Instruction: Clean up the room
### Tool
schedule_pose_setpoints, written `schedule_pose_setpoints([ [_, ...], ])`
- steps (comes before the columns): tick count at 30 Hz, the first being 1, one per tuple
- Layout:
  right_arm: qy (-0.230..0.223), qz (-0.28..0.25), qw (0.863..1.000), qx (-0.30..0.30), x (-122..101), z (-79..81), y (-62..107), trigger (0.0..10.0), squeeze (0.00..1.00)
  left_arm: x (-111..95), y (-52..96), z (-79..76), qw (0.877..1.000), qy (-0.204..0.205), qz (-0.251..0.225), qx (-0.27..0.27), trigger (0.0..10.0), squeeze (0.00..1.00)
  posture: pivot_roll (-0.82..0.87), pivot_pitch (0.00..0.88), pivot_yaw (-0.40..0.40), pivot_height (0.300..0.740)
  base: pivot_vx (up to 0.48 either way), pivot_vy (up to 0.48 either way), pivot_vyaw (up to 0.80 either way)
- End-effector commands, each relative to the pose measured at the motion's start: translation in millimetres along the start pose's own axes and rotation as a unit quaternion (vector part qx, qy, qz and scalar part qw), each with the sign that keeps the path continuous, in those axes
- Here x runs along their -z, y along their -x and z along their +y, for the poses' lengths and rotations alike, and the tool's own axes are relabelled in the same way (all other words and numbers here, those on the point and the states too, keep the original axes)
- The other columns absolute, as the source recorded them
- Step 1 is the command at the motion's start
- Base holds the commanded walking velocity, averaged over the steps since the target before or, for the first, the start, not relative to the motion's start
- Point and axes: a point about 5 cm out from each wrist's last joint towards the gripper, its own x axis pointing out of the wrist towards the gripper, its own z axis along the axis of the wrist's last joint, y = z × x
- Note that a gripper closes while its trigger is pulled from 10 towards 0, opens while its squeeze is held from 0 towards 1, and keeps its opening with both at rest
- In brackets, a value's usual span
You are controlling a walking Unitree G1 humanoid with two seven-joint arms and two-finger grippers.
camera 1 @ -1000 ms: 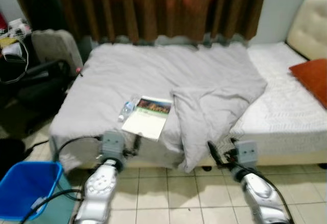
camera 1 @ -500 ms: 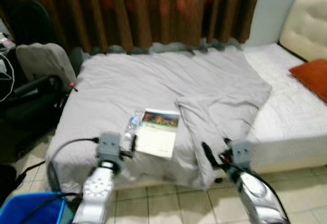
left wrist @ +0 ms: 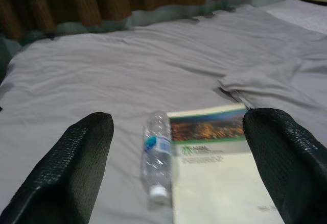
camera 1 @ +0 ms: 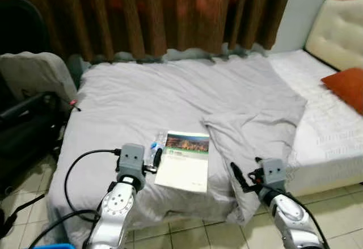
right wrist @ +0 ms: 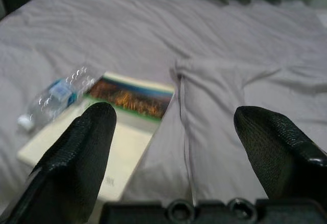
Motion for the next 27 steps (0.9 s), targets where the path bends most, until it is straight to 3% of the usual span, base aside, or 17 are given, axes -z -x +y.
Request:
schedule_pose_setpoints([
  [1,-0.003,-0.015,1.000,-0.020,-7.9,12.5,-8.3,10.0,0.00,2.0,2.8,9.6,1.000,-0.007,0.003,-0.015,10.0,0.00,0.07,0.000,-0.030,0.740,0.000,0.000,0.00],
  [10,0.001,-0.013,1.000,-0.023,-7.1,12.7,-8.1,10.0,0.00,4.6,-0.4,7.6,1.000,-0.002,0.011,-0.023,10.0,0.00,0.06,0.000,-0.030,0.740,0.408,0.000,0.00],
  [15,0.004,-0.016,1.000,-0.018,-7.5,9.6,-7.2,10.0,0.00,4.2,-1.4,6.8,1.000,-0.015,0.010,-0.018,10.0,0.00,0.06,0.000,-0.027,0.740,0.422,0.000,0.57],
  [27,0.000,-0.011,1.000,-0.017,-2.8,10.3,-3.5,10.0,0.00,5.8,-1.3,2.5,1.000,-0.019,0.014,-0.009,10.0,0.00,0.05,0.000,-0.022,0.740,0.342,-0.271,0.51],
])
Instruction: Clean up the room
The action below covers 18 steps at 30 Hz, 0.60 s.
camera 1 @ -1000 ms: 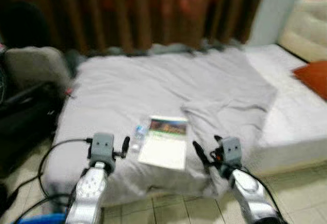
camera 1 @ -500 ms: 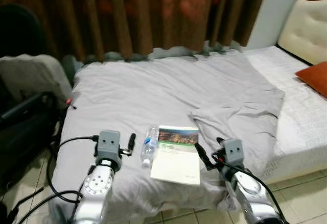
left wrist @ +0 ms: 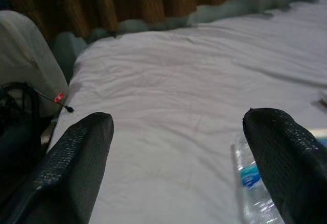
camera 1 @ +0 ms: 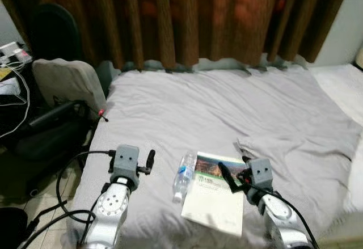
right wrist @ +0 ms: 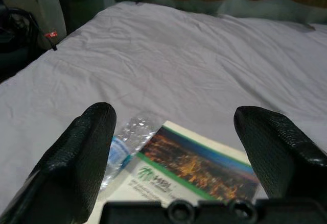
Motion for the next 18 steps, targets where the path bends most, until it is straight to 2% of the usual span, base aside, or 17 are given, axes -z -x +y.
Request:
schedule_pose_setpoints([
  [1,0.000,-0.011,1.000,0.002,-5.8,-1.9,-2.0,10.0,0.00,0.2,-0.6,0.0,1.000,-0.005,0.004,0.001,10.0,0.00,0.05,0.000,-0.022,0.740,0.000,0.000,0.00],
  [4,-0.001,-0.010,1.000,0.002,-4.9,-1.3,-1.1,10.0,0.00,-0.3,0.0,-0.6,1.000,-0.003,-0.002,0.005,10.0,0.00,0.05,0.000,-0.020,0.740,0.000,0.000,0.00],
  [12,-0.001,-0.010,1.000,0.001,-4.0,-0.3,0.3,10.0,0.00,-1.4,-0.1,-3.7,1.000,-0.010,-0.007,0.014,10.0,0.00,0.04,0.000,-0.017,0.740,0.000,-0.478,0.00],
  [18,0.002,-0.010,1.000,0.002,-4.5,-1.5,1.7,10.0,0.00,-0.9,-1.5,-6.7,0.999,-0.019,-0.008,0.042,10.0,0.00,0.03,0.000,-0.017,0.740,0.000,-0.470,0.00],
])
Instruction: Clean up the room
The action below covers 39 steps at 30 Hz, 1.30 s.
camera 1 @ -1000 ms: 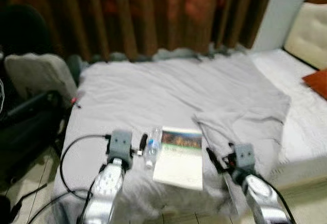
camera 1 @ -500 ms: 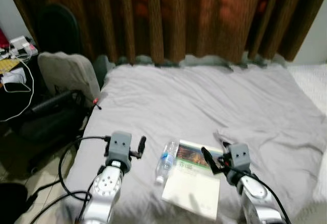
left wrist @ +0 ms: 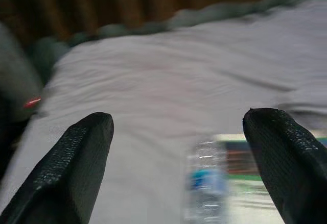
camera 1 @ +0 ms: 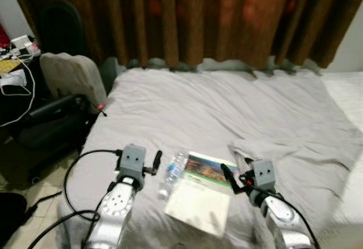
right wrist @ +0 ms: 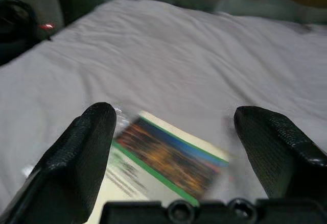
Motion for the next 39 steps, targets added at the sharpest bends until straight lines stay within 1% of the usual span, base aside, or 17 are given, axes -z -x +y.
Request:
schedule_pose_setpoints([
  [1,-0.001,-0.009,1.000,0.000,-4.7,0.1,-1.1,10.0,0.00,1.0,-0.6,3.2,1.000,-0.008,0.003,0.006,10.0,0.00,0.03,0.000,-0.017,0.740,0.000,-0.469,0.00],
  [3,-0.001,-0.009,1.000,0.001,-4.8,-0.2,-0.8,10.0,0.00,2.8,-0.9,4.5,1.000,-0.009,0.007,0.004,10.0,0.00,0.03,0.000,-0.016,0.740,0.000,-0.469,0.00],
  [6,-0.001,-0.009,1.000,0.000,-4.9,0.5,-0.7,10.0,0.00,4.5,-1.4,11.6,1.000,-0.006,0.008,-0.019,10.0,0.00,0.03,0.000,-0.016,0.740,0.000,-0.154,0.00],
  [8,-0.001,-0.009,1.000,0.000,-4.8,0.7,-0.4,10.0,0.00,1.1,-1.5,14.4,1.000,0.002,-0.005,-0.027,10.0,0.00,0.03,0.000,-0.015,0.740,0.000,0.000,0.00],
  [10,-0.002,-0.010,1.000,-0.003,-5.1,1.8,-0.6,10.0,0.00,-2.5,-1.3,18.6,0.999,0.017,-0.015,-0.047,10.0,0.00,0.03,0.000,-0.015,0.740,0.000,0.000,0.00],
  [11,-0.002,-0.010,1.000,-0.003,-5.1,1.8,-0.6,10.0,0.00,-2.5,-1.3,18.6,0.999,0.017,-0.015,-0.047,10.0,0.00,0.03,0.000,-0.015,0.740,0.000,0.000,0.00],
  [13,-0.005,-0.011,1.000,-0.013,-5.6,4.3,-1.0,10.0,0.00,-3.8,-0.4,20.3,0.998,0.027,-0.017,-0.063,10.0,0.00,0.03,0.000,-0.016,0.740,0.465,0.000,0.00],
  [16,-0.006,-0.011,1.000,-0.017,-5.5,5.9,-1.1,10.0,0.00,-3.1,0.5,20.0,0.997,0.032,-0.017,-0.071,10.0,0.00,0.04,0.000,-0.018,0.740,0.465,0.000,0.00],
  [26,-0.007,-0.005,1.000,-0.027,-5.2,7.5,-1.9,10.0,0.00,0.2,1.8,26.6,0.994,0.032,-0.008,-0.099,10.0,0.00,0.04,0.000,-0.023,0.740,0.465,0.000,0.00],
  [30,-0.002,-0.002,0.999,-0.033,-4.8,8.9,-2.3,10.0,0.00,0.2,1.8,25.9,0.994,0.033,-0.008,-0.100,10.0,0.00,0.04,0.000,-0.024,0.740,0.465,0.000,0.00],
  [34,0.005,0.003,0.999,-0.040,-4.4,10.2,-2.7,10.0,0.00,-0.3,1.2,25.0,0.995,0.030,-0.009,-0.098,10.0,0.00,0.04,0.000,-0.026,0.740,0.465,0.000,0.59],
  [37,0.000,0.001,0.999,-0.039,-4.5,10.1,-2.5,10.0,0.00,0.3,0.2,23.6,0.996,0.029,-0.004,-0.086,10.0,0.00,0.04,0.000,-0.028,0.740,0.465,0.000,0.51],
  [39,-0.003,0.006,0.999,-0.039,-3.2,10.3,-1.9,10.0,0.00,0.1,-1.0,25.7,0.996,0.029,-0.002,-0.084,10.0,0.00,0.05,0.000,-0.029,0.740,0.471,0.000,0.00],
])
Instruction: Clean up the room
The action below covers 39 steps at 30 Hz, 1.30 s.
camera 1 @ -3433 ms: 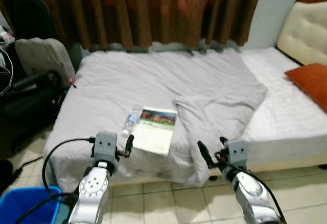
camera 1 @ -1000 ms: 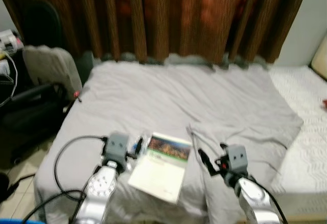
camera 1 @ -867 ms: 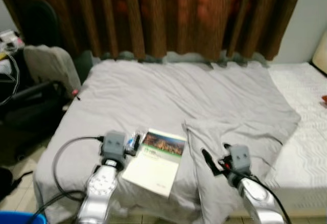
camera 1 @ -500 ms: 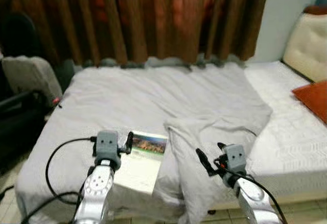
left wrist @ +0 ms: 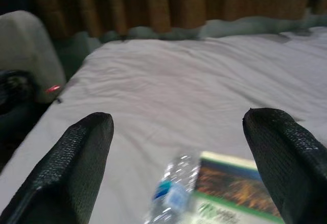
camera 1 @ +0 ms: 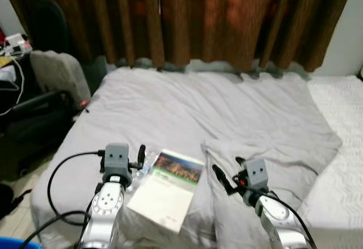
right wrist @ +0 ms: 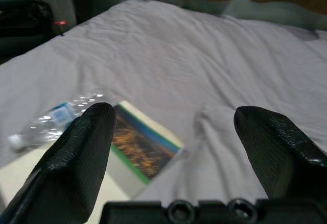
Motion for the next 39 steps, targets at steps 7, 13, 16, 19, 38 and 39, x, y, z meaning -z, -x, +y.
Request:
schedule_pose_setpoints([
  [7,-0.001,0.019,1.000,0.002,8.0,-4.6,10.2,10.0,0.00,2.0,0.2,7.6,1.000,-0.017,0.016,0.003,10.0,0.00,0.04,0.017,-0.022,0.740,0.472,0.000,0.00],
  [13,-0.004,0.033,0.999,0.003,16.7,-3.4,27.7,10.0,0.00,20.1,-1.1,15.6,0.992,-0.094,0.078,0.039,10.0,0.00,0.00,0.106,-0.026,0.740,0.236,0.000,0.00],
  [16,-0.008,0.058,0.998,0.009,28.8,-1.4,52.9,10.0,0.00,30.4,-14.3,38.6,0.980,-0.136,0.129,0.060,10.0,0.00,-0.04,0.214,-0.033,0.740,0.000,0.000,0.00],
  [19,-0.010,0.077,0.997,0.011,34.4,4.0,79.8,10.0,0.00,33.2,-22.7,57.5,0.971,-0.166,0.164,0.052,10.0,0.00,-0.08,0.288,-0.038,0.740,0.000,0.000,0.00],
  [38,0.066,-0.007,0.993,-0.093,-9.5,79.2,96.8,10.0,0.00,-12.5,-55.3,80.6,0.986,-0.132,0.087,-0.045,10.0,0.00,-0.22,0.683,-0.071,0.740,0.000,0.000,0.00],
  [39,0.069,-0.012,0.994,-0.083,-12.6,78.8,93.6,10.0,0.00,-10.6,-54.9,79.0,0.987,-0.130,0.089,-0.044,10.0,0.00,-0.23,0.687,-0.075,0.740,0.000,0.000,0.00],
])
